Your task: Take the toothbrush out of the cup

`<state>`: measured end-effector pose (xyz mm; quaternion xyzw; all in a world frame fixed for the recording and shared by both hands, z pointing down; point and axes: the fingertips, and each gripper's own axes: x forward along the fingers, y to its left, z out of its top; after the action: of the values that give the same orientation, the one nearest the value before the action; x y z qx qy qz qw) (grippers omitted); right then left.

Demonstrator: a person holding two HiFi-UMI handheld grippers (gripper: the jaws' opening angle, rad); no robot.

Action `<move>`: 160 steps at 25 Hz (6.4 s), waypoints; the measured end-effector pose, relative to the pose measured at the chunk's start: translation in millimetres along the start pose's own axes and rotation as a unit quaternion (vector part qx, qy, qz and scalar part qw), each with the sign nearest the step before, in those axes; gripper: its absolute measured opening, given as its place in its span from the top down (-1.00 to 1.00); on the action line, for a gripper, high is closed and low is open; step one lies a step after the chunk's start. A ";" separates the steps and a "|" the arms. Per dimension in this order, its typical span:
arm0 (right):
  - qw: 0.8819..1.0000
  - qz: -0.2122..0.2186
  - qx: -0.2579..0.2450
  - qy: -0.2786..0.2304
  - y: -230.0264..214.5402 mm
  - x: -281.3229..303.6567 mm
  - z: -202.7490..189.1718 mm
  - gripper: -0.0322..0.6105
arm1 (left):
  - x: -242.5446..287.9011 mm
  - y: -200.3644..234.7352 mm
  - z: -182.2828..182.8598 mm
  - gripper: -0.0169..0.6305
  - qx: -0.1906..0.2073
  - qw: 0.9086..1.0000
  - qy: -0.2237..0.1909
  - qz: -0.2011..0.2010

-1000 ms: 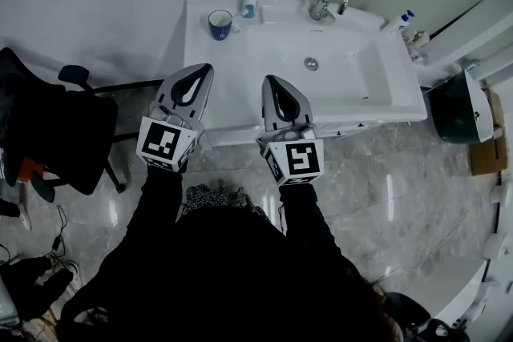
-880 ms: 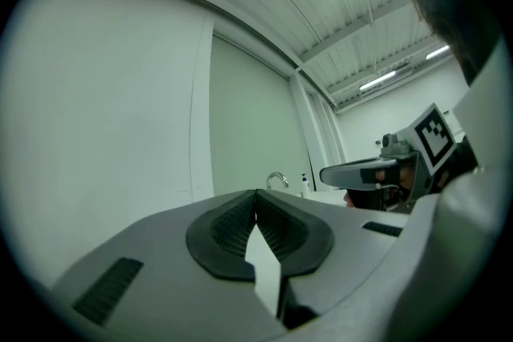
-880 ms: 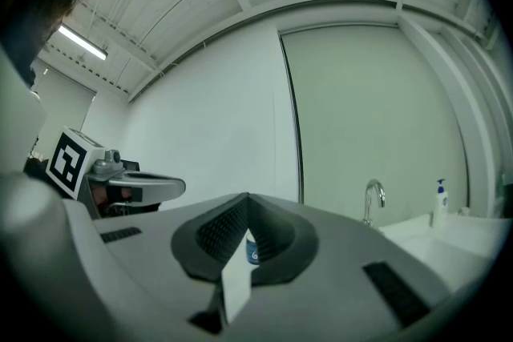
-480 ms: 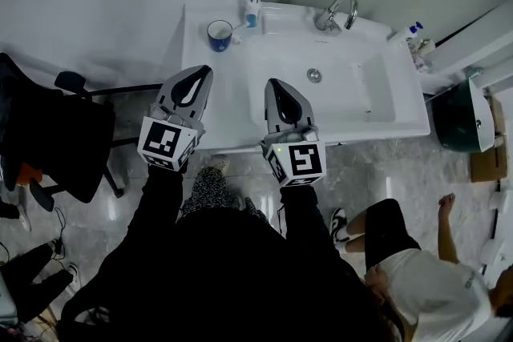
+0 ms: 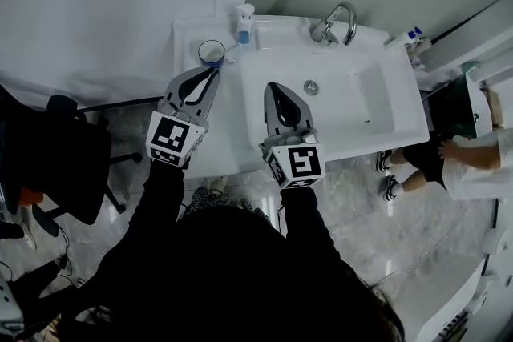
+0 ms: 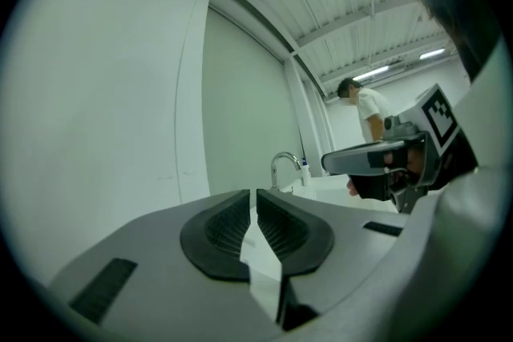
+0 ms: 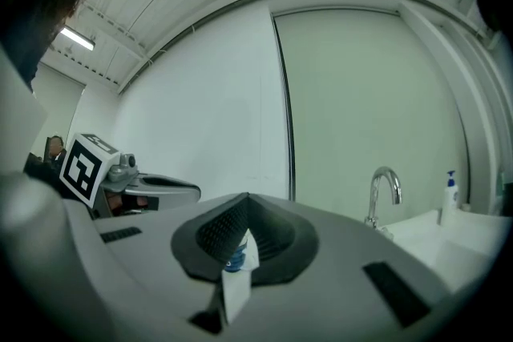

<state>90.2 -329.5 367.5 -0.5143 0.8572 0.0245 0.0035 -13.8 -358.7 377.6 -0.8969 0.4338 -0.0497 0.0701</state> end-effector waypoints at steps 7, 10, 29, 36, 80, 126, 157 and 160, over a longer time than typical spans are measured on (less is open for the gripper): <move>1.000 0.000 0.007 0.019 -6.4 21.9 -14.9 0.91 | 30.9 17.8 -26.1 0.52 0.001 0.999 0.042 -0.017; 1.000 -0.001 0.006 0.014 -10.3 28.4 -15.2 0.91 | 46.4 24.3 -36.9 0.50 0.012 0.998 0.054 -0.024; 0.998 -0.005 0.034 0.045 -25.1 42.4 -42.9 0.91 | 115.6 30.8 -111.1 0.50 0.175 0.965 0.185 -0.064; 0.998 -0.007 0.034 0.054 -25.9 43.7 -47.3 0.91 | 123.9 29.0 -117.9 0.56 0.161 0.966 0.189 -0.074; 0.999 0.019 -0.001 0.028 8.9 45.6 -21.5 0.91 | 57.8 36.0 71.5 0.91 -0.086 0.992 -0.034 -0.083; 0.994 0.065 -0.008 0.084 32.8 30.3 -44.7 0.73 | 26.8 -39.0 102.7 0.90 -0.101 0.980 -0.050 -0.165; 0.999 0.012 -0.017 0.041 -7.1 9.0 -14.6 0.73 | 7.0 -13.0 6.8 0.92 -0.062 0.998 0.005 -0.015; 0.999 0.013 -0.016 0.035 -7.1 8.5 -9.9 0.73 | 5.1 -13.3 -3.2 0.92 -0.058 0.998 0.013 -0.008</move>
<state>92.7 -340.7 376.9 -0.5039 0.8628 0.0203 -0.0346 -0.9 -354.9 383.2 -0.9021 0.4297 -0.0368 0.0120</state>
